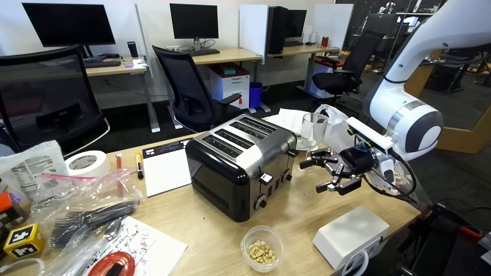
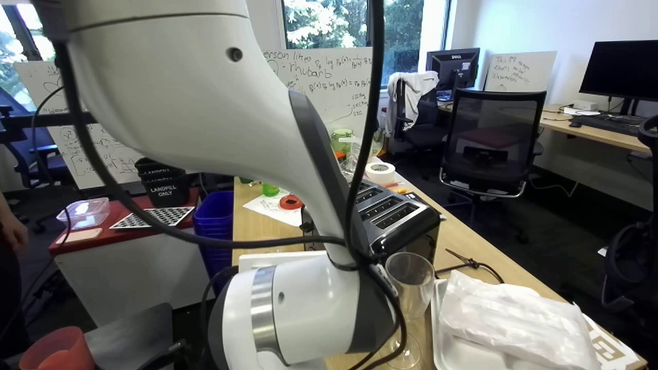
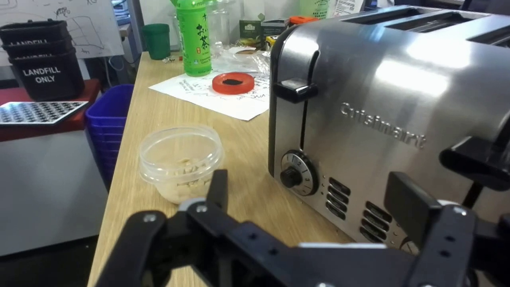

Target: Turn the right knob on the toaster clockwise

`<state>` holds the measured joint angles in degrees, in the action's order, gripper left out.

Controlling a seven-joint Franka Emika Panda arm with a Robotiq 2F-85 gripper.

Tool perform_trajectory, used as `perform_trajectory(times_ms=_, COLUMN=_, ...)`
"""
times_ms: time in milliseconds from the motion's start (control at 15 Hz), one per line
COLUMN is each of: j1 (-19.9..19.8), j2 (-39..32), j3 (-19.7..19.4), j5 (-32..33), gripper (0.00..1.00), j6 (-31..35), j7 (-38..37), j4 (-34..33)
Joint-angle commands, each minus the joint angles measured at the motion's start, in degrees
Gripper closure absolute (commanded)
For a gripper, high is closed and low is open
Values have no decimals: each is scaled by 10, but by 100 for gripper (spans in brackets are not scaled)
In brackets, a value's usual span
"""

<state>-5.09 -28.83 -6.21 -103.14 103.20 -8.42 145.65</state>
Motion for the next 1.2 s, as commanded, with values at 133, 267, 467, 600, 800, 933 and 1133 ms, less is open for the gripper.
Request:
perform_trajectory(times_ms=133, j1=-1, j2=-36, j3=4, j5=-87, gripper=0, j6=-12, j7=-14, j4=-4)
perform_trajectory(times_ms=267, j1=1, j2=-47, j3=4, j5=-125, gripper=0, j6=-6, j7=-4, j4=-3)
perform_trajectory(times_ms=467, j1=7, j2=-55, j3=6, j5=-160, gripper=0, j6=-3, j7=0, j4=-1)
perform_trajectory(times_ms=600, j1=7, j2=-54, j3=0, j5=-139, gripper=0, j6=-7, j7=-4, j4=0)
perform_trajectory(times_ms=800, j1=7, j2=-54, j3=0, j5=-139, gripper=0, j6=-7, j7=-4, j4=0)
perform_trajectory(times_ms=933, j1=7, j2=-54, j3=0, j5=-139, gripper=0, j6=-7, j7=-4, j4=0)
perform_trajectory(times_ms=1133, j1=7, j2=-57, j3=3, j5=-147, gripper=0, j6=-10, j7=-7, j4=-3)
